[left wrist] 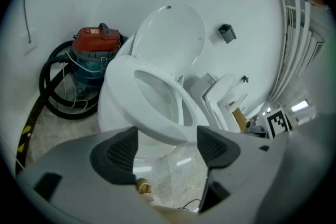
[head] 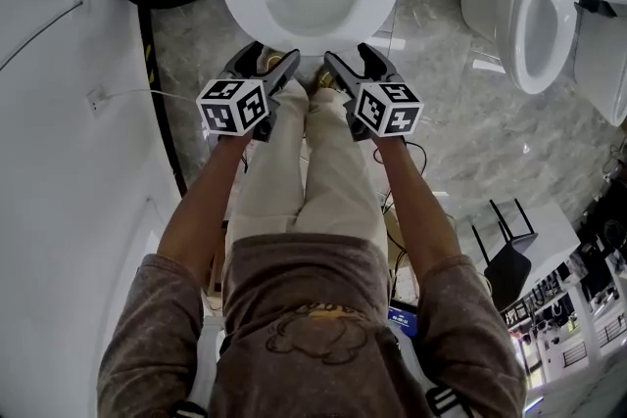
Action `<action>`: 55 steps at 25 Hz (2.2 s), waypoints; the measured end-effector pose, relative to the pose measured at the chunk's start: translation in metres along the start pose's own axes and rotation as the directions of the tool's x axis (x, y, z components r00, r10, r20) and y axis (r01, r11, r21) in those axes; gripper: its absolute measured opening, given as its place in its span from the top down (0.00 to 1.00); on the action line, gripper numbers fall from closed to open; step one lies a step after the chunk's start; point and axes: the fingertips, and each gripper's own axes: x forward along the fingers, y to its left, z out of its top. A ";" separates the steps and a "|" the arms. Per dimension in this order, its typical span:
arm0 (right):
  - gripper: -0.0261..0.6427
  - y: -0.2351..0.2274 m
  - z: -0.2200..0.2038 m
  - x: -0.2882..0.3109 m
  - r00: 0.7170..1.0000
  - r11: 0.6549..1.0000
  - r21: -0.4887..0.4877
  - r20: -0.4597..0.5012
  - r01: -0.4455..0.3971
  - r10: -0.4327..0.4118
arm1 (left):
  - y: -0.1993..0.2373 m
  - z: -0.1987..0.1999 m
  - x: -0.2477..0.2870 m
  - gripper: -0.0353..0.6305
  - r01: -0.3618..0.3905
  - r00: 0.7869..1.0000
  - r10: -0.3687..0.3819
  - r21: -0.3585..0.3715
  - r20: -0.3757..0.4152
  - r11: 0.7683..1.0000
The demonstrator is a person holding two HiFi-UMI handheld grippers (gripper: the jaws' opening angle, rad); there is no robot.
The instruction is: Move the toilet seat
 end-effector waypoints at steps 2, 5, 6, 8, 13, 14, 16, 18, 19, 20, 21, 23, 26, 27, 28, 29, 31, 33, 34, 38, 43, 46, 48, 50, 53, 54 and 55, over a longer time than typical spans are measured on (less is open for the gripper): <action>0.47 0.003 0.007 -0.006 1.000 1.000 -0.008 0.001 -0.004 0.004 | -0.005 0.007 -0.005 0.42 -0.003 1.000 0.003 -0.005 0.016 1.000; 0.48 0.008 0.018 -0.014 1.000 1.000 -0.019 0.010 -0.006 0.007 | -0.014 0.019 -0.010 0.42 -0.005 0.999 0.005 -0.010 0.039 1.000; 0.48 0.010 0.021 -0.016 1.000 1.000 -0.018 0.016 -0.008 0.009 | -0.017 0.022 -0.013 0.43 -0.003 0.999 0.003 -0.009 0.047 1.000; 0.48 0.015 0.029 -0.022 0.999 1.000 -0.012 0.031 -0.011 0.011 | -0.022 0.030 -0.019 0.43 0.001 0.998 0.000 -0.008 0.059 1.000; 0.48 0.026 0.056 -0.037 0.998 1.000 0.007 0.065 -0.020 0.019 | -0.039 0.055 -0.030 0.43 0.006 0.996 -0.007 0.002 0.085 1.000; 0.48 0.028 0.062 -0.040 0.997 1.000 0.011 0.071 -0.022 0.021 | -0.043 0.060 -0.032 0.43 0.008 0.996 -0.008 0.003 0.087 1.000; 0.48 0.031 0.071 -0.044 0.997 1.000 0.017 0.078 -0.021 0.020 | -0.048 0.069 -0.035 0.44 0.010 0.996 -0.011 0.008 0.089 1.000; 0.48 0.034 0.078 -0.046 0.997 1.000 0.024 0.080 -0.017 0.016 | -0.050 0.075 -0.037 0.44 0.014 0.996 -0.015 0.014 0.088 1.000; 0.47 0.035 0.080 -0.047 0.997 0.999 0.028 0.079 -0.015 0.013 | -0.051 0.078 -0.038 0.45 0.017 0.996 -0.018 0.016 0.088 1.000; 0.47 0.036 0.083 -0.048 0.997 0.999 0.032 0.079 -0.014 0.011 | -0.052 0.081 -0.039 0.45 0.019 0.996 -0.020 0.018 0.087 1.000; 0.47 0.037 0.086 -0.049 0.997 0.999 0.036 0.081 -0.013 0.010 | -0.053 0.083 -0.041 0.46 0.019 0.996 -0.021 0.022 0.085 1.000; 0.47 0.039 0.092 -0.051 0.996 0.999 0.044 0.086 -0.015 0.011 | -0.056 0.089 -0.042 0.47 0.016 0.997 -0.019 0.032 0.079 0.999; 0.47 0.040 0.098 -0.054 0.996 0.998 0.054 0.087 -0.015 0.010 | -0.058 0.094 -0.044 0.48 0.019 0.998 -0.022 0.039 0.066 0.999; 0.47 0.041 0.099 -0.055 0.996 0.998 0.057 0.085 -0.014 0.009 | -0.059 0.094 -0.045 0.49 0.020 0.998 -0.022 0.043 0.060 0.999; 0.47 0.041 0.100 -0.055 0.997 0.998 0.060 0.081 -0.012 0.007 | -0.058 0.095 -0.045 0.50 0.018 0.999 -0.021 0.050 0.050 0.999; 0.47 0.042 0.100 -0.055 0.997 0.998 0.063 0.077 -0.010 0.005 | -0.057 0.095 -0.046 0.51 0.017 0.999 -0.019 0.057 0.040 0.998; 0.47 0.043 0.102 -0.054 0.997 0.998 0.069 0.072 -0.007 0.002 | -0.055 0.096 -0.047 0.52 0.021 1.000 -0.023 0.068 0.022 0.997; 0.47 0.044 0.105 -0.054 0.997 0.997 0.074 0.080 -0.006 0.000 | -0.056 0.099 -0.048 0.52 0.033 0.999 -0.034 0.080 0.008 0.996; 0.47 0.044 0.108 -0.055 0.996 0.997 0.077 0.089 -0.005 -0.002 | -0.057 0.101 -0.048 0.52 0.041 0.999 -0.041 0.081 0.005 0.996; 0.47 0.046 0.118 -0.060 0.993 0.996 0.090 0.120 -0.003 -0.008 | -0.061 0.111 -0.051 0.56 0.063 0.998 -0.063 0.067 0.003 0.996; 0.47 0.047 0.122 -0.060 0.993 0.994 0.105 0.120 -0.009 -0.004 | -0.062 0.114 -0.051 0.56 0.078 0.997 -0.077 0.072 -0.020 0.994; 0.47 0.049 0.129 -0.062 0.993 0.994 0.112 0.118 -0.014 0.001 | -0.064 0.121 -0.052 0.56 0.084 0.996 -0.083 0.067 -0.024 0.994; 0.47 0.049 0.132 -0.062 0.993 0.993 0.117 0.120 -0.016 0.002 | -0.064 0.124 -0.053 0.56 0.087 0.996 -0.086 0.062 -0.024 0.994; 0.47 0.049 0.134 -0.063 0.993 0.993 0.120 0.116 -0.018 0.004 | -0.065 0.126 -0.053 0.56 0.090 0.996 -0.089 0.056 -0.024 0.994; 0.47 0.048 0.138 -0.064 0.994 0.992 0.126 0.111 -0.024 0.010 | -0.068 0.130 -0.053 0.56 0.089 0.996 -0.088 0.048 -0.024 0.995; 0.47 0.048 0.140 -0.066 0.994 0.991 0.130 0.113 -0.026 0.011 | -0.070 0.132 -0.053 0.55 0.087 0.996 -0.086 0.047 -0.025 0.995; 0.47 0.048 0.142 -0.068 0.993 0.991 0.133 0.117 -0.027 0.011 | -0.072 0.134 -0.053 0.55 0.086 0.996 -0.085 0.045 -0.027 0.995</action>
